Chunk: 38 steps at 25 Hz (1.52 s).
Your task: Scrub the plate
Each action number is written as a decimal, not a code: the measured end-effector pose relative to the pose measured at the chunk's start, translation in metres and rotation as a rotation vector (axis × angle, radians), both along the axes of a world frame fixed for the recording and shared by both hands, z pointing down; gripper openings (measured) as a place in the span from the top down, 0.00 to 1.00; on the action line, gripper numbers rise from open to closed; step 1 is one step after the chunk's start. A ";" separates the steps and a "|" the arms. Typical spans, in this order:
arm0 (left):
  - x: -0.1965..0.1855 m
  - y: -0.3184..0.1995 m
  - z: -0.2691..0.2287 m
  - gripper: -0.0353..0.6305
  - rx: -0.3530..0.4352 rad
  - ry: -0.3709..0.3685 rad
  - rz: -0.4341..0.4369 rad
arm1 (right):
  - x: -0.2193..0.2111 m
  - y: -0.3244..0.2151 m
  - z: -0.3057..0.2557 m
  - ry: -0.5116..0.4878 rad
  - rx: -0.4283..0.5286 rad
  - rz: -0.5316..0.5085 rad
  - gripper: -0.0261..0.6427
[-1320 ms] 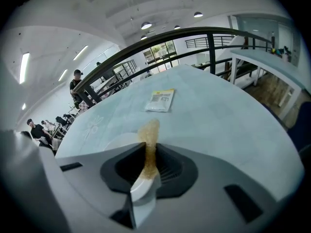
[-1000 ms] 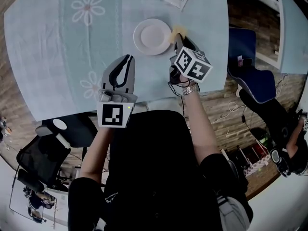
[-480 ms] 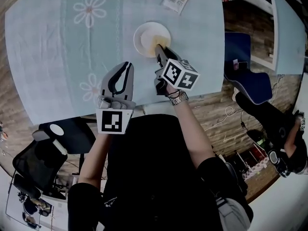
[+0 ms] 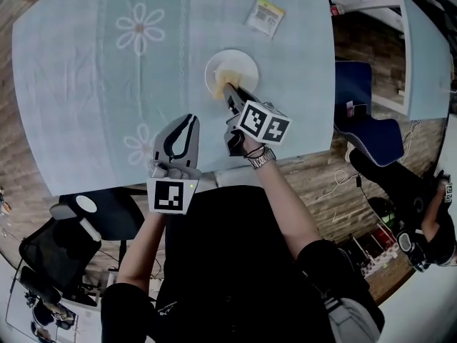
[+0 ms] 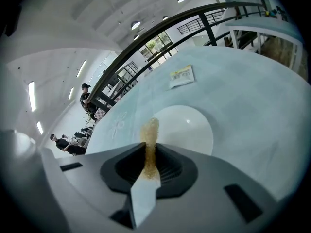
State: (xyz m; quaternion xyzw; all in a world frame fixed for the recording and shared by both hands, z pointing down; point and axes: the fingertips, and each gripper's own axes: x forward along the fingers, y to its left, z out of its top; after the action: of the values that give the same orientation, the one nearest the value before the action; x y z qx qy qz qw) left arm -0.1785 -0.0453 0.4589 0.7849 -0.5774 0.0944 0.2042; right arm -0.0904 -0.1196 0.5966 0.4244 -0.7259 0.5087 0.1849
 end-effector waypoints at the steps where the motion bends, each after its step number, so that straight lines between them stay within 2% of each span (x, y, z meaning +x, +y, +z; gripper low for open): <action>1: -0.001 -0.001 0.001 0.90 -0.002 0.002 -0.003 | -0.002 0.000 0.000 -0.003 -0.004 -0.002 0.87; 9: 0.000 -0.008 -0.001 0.90 -0.002 0.006 -0.012 | -0.016 -0.001 0.007 -0.010 -0.036 -0.029 0.87; 25: 0.016 -0.015 0.003 0.90 -0.011 -0.010 -0.005 | 0.010 -0.006 0.019 0.001 -0.078 0.026 0.87; 33: 0.028 -0.024 -0.001 0.90 -0.010 -0.003 0.018 | 0.033 -0.016 0.018 0.025 -0.054 0.039 0.87; 38: 0.027 -0.025 -0.002 0.90 -0.008 -0.008 0.016 | 0.048 -0.023 0.013 0.083 -0.005 0.022 0.87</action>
State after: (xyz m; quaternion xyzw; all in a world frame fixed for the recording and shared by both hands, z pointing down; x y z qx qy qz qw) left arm -0.1511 -0.0701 0.4571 0.7883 -0.5715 0.1015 0.2041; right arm -0.0427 -0.1423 0.6097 0.4528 -0.7114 0.4946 0.2103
